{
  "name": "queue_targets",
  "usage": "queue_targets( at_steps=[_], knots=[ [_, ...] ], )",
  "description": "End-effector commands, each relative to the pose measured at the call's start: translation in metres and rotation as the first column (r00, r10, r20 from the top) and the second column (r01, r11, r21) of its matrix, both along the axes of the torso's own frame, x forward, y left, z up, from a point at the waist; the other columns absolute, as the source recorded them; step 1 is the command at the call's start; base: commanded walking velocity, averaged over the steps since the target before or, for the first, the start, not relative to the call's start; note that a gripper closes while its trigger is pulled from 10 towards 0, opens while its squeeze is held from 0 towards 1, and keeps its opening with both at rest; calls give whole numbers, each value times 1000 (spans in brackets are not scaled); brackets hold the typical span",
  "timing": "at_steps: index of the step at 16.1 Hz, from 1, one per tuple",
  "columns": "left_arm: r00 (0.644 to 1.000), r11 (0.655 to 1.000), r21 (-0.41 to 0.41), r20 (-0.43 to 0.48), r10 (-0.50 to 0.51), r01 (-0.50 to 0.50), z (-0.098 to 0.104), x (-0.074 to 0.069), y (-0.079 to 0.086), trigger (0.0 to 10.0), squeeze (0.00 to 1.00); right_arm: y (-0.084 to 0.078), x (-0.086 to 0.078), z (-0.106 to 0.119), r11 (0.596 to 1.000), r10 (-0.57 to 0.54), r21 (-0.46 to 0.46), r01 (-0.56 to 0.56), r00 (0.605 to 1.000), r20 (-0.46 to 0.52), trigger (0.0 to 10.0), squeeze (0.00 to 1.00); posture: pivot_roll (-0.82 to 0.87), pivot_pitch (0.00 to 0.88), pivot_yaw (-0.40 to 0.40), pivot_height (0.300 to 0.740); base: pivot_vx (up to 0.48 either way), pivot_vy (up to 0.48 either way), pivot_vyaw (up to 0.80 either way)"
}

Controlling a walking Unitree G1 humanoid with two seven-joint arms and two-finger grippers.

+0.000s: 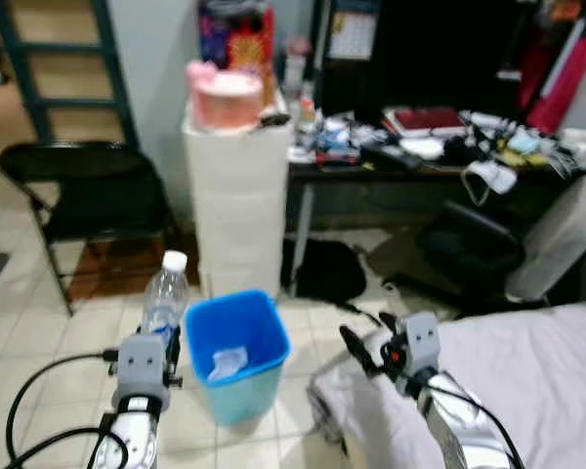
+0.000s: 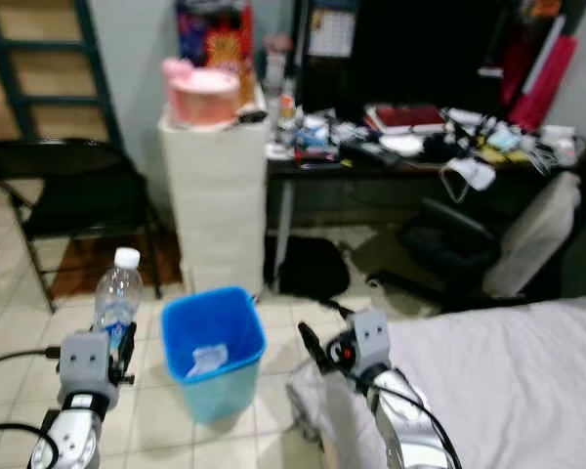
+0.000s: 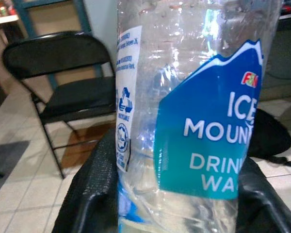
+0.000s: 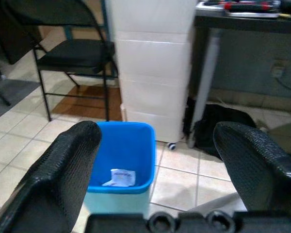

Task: Clean up the room

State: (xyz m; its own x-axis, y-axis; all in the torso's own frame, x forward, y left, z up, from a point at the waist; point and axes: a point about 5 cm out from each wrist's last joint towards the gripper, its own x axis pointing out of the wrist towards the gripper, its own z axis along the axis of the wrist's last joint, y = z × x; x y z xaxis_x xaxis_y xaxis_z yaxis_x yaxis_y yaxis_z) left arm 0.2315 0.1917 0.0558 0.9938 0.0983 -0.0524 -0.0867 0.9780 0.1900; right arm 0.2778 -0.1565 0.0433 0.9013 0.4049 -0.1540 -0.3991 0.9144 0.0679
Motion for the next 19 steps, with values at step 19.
queue_targets(
  at_steps=[19],
  knots=[
    [999, 997, 73, -24, -36, 38, -7, 26, 16, 10000, 0, -10, -17, -1, 990, 117, -74, -121, 991, -66, 10000, 0, 31, 48, -117, 740, 480, 0, 0]
  ],
)
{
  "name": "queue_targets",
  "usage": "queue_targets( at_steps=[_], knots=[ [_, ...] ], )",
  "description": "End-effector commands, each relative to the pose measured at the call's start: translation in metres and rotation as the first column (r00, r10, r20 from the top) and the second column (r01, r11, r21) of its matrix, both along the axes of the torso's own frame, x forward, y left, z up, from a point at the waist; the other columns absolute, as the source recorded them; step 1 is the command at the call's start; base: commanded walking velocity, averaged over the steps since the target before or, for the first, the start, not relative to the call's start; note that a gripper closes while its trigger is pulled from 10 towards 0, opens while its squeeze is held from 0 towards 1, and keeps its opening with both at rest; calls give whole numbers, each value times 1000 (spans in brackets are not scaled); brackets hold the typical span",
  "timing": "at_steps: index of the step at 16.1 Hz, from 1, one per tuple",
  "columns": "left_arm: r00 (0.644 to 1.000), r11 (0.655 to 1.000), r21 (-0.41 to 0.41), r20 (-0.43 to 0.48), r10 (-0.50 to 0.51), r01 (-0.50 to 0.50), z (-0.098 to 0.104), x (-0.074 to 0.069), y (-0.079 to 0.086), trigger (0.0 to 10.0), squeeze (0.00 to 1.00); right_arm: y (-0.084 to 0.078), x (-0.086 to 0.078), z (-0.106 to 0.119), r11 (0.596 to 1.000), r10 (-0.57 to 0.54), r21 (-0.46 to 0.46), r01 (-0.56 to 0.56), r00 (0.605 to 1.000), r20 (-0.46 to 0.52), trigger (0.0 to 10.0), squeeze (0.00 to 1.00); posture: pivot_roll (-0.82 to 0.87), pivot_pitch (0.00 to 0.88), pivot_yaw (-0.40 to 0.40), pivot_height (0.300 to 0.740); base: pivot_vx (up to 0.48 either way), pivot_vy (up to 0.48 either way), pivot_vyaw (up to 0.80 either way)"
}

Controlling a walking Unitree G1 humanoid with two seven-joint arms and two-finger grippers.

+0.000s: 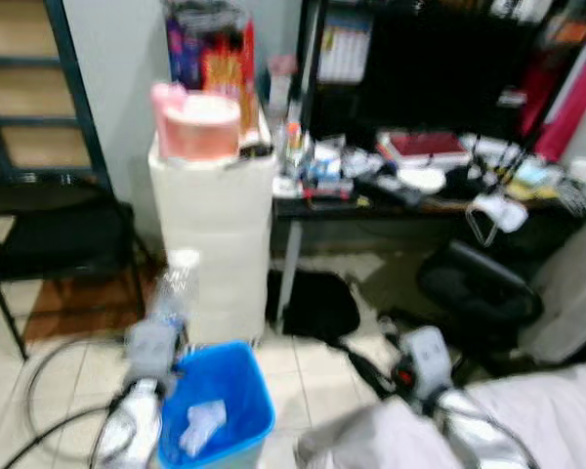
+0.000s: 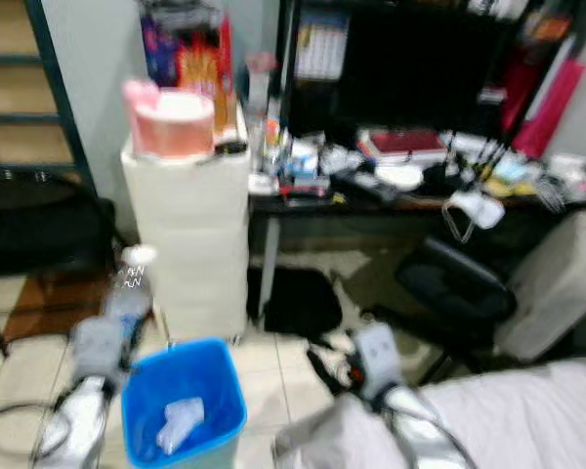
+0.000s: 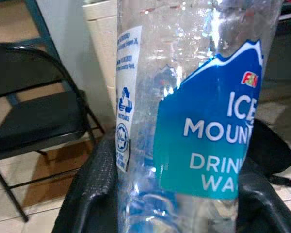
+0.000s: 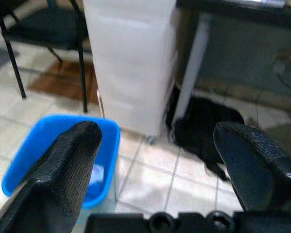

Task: Clean up the room

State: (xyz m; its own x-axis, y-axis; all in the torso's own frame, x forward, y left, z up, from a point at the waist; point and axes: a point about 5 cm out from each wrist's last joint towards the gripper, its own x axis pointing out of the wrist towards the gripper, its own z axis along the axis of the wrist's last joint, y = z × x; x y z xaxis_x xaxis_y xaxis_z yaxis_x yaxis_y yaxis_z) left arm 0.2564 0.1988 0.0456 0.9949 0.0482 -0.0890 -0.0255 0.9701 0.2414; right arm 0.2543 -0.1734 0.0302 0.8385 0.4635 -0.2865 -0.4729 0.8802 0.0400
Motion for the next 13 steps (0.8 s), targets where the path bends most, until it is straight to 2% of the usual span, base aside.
queue_targets(
  at_steps=[1, 5, 7, 11, 13],
  knots=[
    [1000, 999, 31, 13, 17, -18, 2, 4, 11, 10000, 0, 5, 5, 13, 999, 48, 3, -49, 998, 40, 10000, 0, 19, 64, -125, 740, 480, 0, 0],
    [999, 998, 56, -24, 40, -38, -6, 11, 19, 10000, 0, -4, -2, 18, 991, 132, -34, -132, 991, 5, 10000, 0, -66, 141, -164, 740, 480, 0, 0],
    [991, 992, 106, -109, 75, -63, -20, 17, 34, 10000, 0, -7, -16, 19, 981, 179, -66, -180, 983, -28, 10000, 0, -157, 213, -193, 740, 476, 0, 0],
    [976, 977, 211, -203, 82, -38, -31, 20, 38, 10000, 0, -21, -44, 32, 977, 190, -89, -193, 981, -41, 10000, 0, -267, 306, -211, 740, 0, 0, 0],
    [963, 965, 260, -252, 93, -25, -35, 23, 40, 10000, 0, -20, -57, 34, 976, 198, -86, -203, 978, -58, 10000, 0, -289, 327, -207, 740, 0, 0, 0]
  ],
)
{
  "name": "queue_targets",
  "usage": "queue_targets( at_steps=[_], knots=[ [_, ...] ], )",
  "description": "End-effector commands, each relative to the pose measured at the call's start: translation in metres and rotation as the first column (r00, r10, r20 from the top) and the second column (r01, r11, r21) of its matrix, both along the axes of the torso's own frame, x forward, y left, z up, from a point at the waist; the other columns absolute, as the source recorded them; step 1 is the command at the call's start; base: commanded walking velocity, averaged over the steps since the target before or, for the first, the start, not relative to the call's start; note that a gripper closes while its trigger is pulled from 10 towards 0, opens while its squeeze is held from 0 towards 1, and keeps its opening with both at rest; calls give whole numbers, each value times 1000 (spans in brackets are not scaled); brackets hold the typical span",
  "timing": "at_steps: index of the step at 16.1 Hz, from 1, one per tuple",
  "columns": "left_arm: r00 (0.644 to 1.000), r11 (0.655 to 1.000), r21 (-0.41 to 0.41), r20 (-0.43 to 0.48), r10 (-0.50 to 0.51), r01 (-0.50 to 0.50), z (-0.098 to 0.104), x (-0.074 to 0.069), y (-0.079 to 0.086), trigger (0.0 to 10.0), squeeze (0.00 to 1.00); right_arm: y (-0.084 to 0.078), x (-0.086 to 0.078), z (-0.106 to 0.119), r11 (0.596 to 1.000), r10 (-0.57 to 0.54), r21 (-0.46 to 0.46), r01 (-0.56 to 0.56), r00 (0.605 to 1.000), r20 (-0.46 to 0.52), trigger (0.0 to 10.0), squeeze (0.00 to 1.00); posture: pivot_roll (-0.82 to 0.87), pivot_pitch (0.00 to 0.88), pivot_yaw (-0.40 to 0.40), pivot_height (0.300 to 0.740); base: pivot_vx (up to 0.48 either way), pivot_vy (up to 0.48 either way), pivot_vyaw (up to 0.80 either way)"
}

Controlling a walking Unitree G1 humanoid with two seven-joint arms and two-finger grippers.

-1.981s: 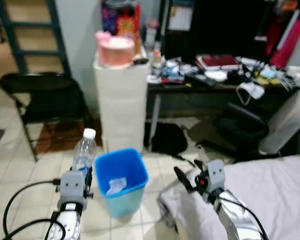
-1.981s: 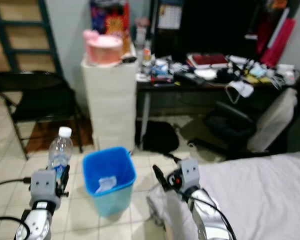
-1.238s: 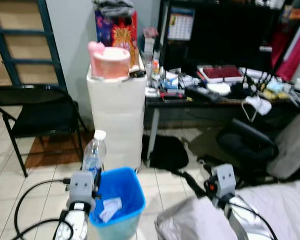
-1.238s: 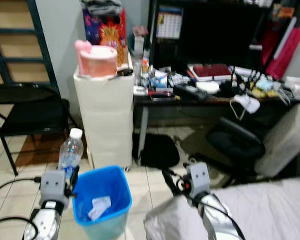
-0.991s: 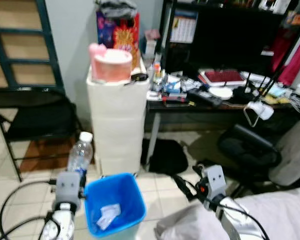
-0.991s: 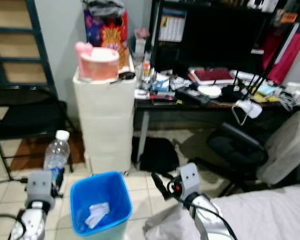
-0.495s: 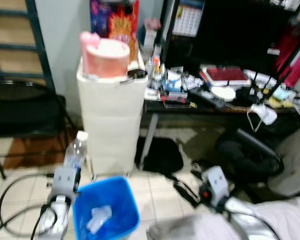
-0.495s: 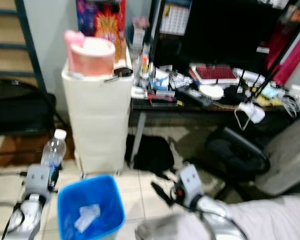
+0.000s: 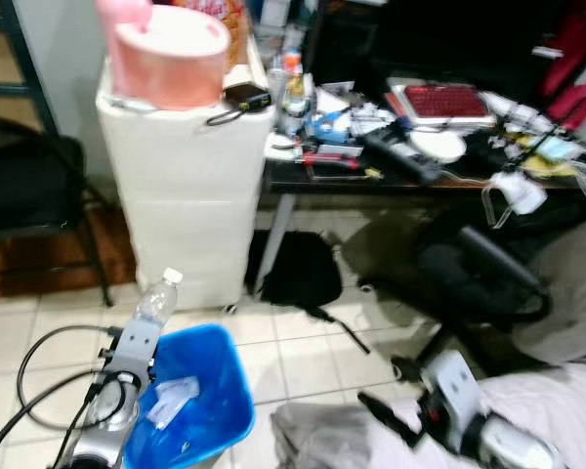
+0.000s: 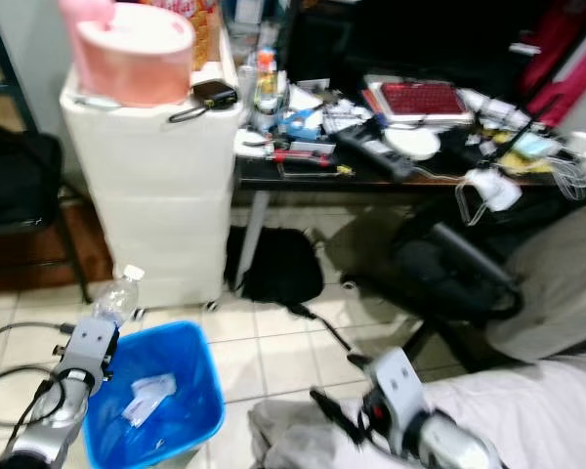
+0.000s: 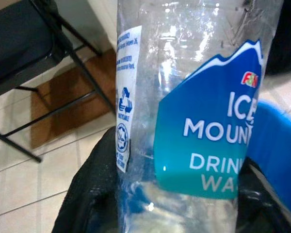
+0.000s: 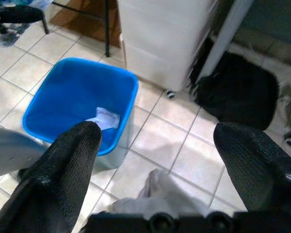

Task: Clean up the room

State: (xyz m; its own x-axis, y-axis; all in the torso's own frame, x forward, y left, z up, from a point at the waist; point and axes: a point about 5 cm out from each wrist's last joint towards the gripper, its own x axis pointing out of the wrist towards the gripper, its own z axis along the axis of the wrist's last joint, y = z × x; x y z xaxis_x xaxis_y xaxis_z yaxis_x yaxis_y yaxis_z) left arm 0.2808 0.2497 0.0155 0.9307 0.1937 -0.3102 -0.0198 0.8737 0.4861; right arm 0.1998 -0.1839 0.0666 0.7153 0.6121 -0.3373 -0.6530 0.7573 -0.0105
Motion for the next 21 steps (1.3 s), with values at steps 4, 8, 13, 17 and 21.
queue_targets(
  at_steps=[4, 8, 13, 17, 21],
  knots=[
    [998, 1000, 4, -55, -24, 24, -5, 5, -11, 10000, 0, 1, -16, -2, 1000, -1, -15, 0, 999, -49, 10000, 0, -308, 344, -199, 740, 0, 0, 0],
    [997, 998, 6, -31, -65, 65, 7, 23, -22, 10000, 1000, -1, -23, 3, 1000, -8, -27, 7, 998, -61, 10000, 0, -330, 340, -198, 740, 0, 0, 0],
    [999, 998, -64, -46, -27, 24, 3, 19, -18, 10000, 1000, 2, -19, 2, 1000, -9, -26, 7, 998, -64, 10000, 0, -304, 319, -187, 740, 0, 0, 0],
    [989, 972, -182, 10, -148, 148, -10, 4, -45, 10000, 0, 7, 0, -2, 998, -58, 11, 58, 998, -38, 10000, 0, -215, 234, -129, 740, 0, 0, 0],
    [942, 931, -275, 300, -153, 239, 18, -4, -68, 10000, 0, 8, 39, -2, 955, -271, 128, 266, 962, 28, 10000, 0, -64, 63, -55, 740, 0, 0, 0]
  ],
)
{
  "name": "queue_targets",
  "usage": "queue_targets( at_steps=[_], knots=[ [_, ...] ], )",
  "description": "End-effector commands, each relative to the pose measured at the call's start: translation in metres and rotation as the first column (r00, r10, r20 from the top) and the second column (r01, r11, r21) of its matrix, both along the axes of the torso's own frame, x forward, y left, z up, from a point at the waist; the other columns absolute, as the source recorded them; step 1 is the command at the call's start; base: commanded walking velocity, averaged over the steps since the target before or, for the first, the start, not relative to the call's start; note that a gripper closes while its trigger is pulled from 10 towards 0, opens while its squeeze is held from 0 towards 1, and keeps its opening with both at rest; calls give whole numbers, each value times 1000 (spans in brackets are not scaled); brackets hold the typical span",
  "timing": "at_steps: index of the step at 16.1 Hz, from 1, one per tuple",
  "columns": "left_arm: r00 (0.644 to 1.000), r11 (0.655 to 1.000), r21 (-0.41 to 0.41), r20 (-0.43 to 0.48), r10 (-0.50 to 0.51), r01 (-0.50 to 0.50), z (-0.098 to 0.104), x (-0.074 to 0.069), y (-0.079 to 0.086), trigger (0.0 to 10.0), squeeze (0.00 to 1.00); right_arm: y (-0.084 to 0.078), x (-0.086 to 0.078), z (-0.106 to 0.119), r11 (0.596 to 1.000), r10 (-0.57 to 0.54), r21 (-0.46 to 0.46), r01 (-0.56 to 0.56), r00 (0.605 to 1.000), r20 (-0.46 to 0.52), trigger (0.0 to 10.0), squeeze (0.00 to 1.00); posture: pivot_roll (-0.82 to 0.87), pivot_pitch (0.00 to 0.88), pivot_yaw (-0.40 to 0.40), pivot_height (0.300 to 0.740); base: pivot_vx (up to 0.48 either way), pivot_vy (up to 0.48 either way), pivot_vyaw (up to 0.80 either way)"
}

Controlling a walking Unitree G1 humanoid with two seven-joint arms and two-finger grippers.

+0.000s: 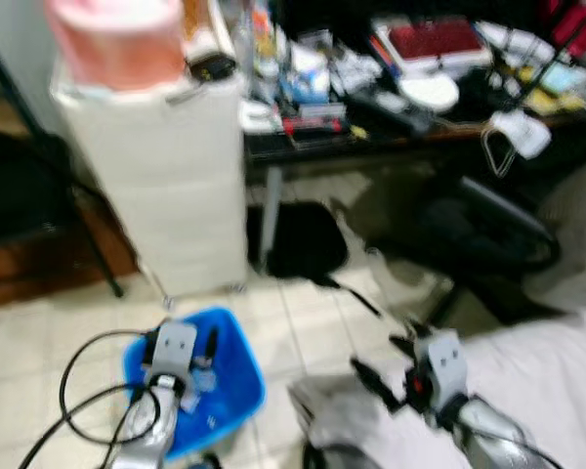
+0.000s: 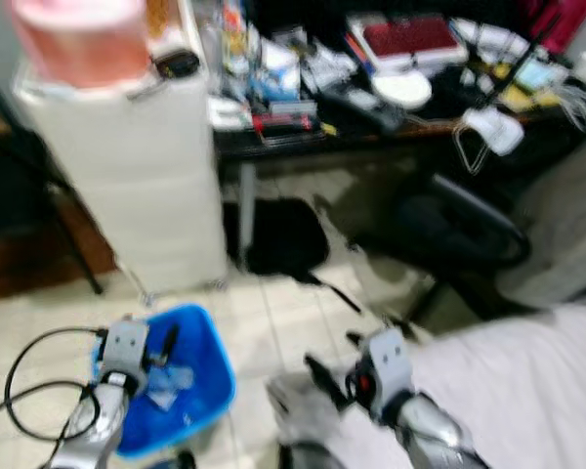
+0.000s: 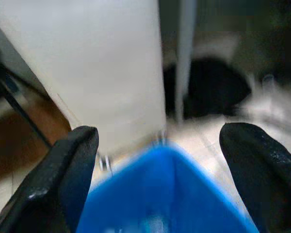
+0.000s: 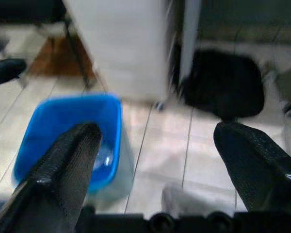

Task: Clean up the room

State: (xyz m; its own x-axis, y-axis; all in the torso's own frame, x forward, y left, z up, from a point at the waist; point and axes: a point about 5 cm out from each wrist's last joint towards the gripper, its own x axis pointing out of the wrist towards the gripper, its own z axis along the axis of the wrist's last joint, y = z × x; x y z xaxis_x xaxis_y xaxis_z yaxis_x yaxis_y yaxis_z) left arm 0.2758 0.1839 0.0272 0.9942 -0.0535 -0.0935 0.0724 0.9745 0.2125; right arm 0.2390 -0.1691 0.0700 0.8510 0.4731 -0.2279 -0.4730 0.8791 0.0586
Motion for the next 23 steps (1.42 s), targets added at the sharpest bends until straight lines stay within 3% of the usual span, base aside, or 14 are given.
queue_targets(
  at_steps=[1, 2, 3, 7, 10, 14, 19, 23],
  knots=[
    [997, 999, -30, 79, -17, 19, 15, 1, -7, 10000, 0, -8, 2, -4, 997, -72, 16, 72, 997, -1, 10000, 0, -64, 63, -55, 740, 0, 0, 0],
    [984, 998, -59, 179, -14, 25, 39, 4, -11, 10000, 0, -6, 12, -4, 993, -119, 31, 118, 992, 35, 10000, 0, -20, 0, -16, 740, 0, 0, 0],
    [973, 998, -55, 229, -28, 42, 53, 3, -14, 10000, 0, -4, 18, -3, 988, -147, 45, 145, 988, 53, 10000, 0, -11, 0, -4, 740, 0, 0, 0],
    [949, 993, -87, 312, -46, 77, 79, -18, -27, 10000, 0, -20, 26, 8, 945, -326, 53, 322, 935, 141, 10000, 0, -11, 0, 11, 740, 0, -217, 0],
    [972, 987, -104, 211, -99, 124, 61, -16, -42, 10000, 0, -17, 27, 1, 948, -318, 34, 317, 935, 155, 10000, 0, -36, 0, 16, 740, 0, -320, -533],
    [988, 991, -63, 111, -109, 117, 47, -9, -42, 10000, 0, -16, 31, -2, 951, -306, 11, 308, 939, 158, 10000, 0, -66, 0, 19, 740, 0, 0, -800],
    [992, 994, -33, 78, -99, 102, 36, -12, -41, 10000, 0, -27, 18, -10, 943, -329, -10, 334, 935, 133, 10000, 0, -93, 0, 14, 740, 0, 0, -800],
    [993, 991, -72, 50, -110, 114, 28, -20, -40, 10000, 0, -29, 15, -11, 939, -340, -9, 345, 931, 132, 10000, 0, -95, 0, 11, 740, 0, 0, -800]
  ],
)
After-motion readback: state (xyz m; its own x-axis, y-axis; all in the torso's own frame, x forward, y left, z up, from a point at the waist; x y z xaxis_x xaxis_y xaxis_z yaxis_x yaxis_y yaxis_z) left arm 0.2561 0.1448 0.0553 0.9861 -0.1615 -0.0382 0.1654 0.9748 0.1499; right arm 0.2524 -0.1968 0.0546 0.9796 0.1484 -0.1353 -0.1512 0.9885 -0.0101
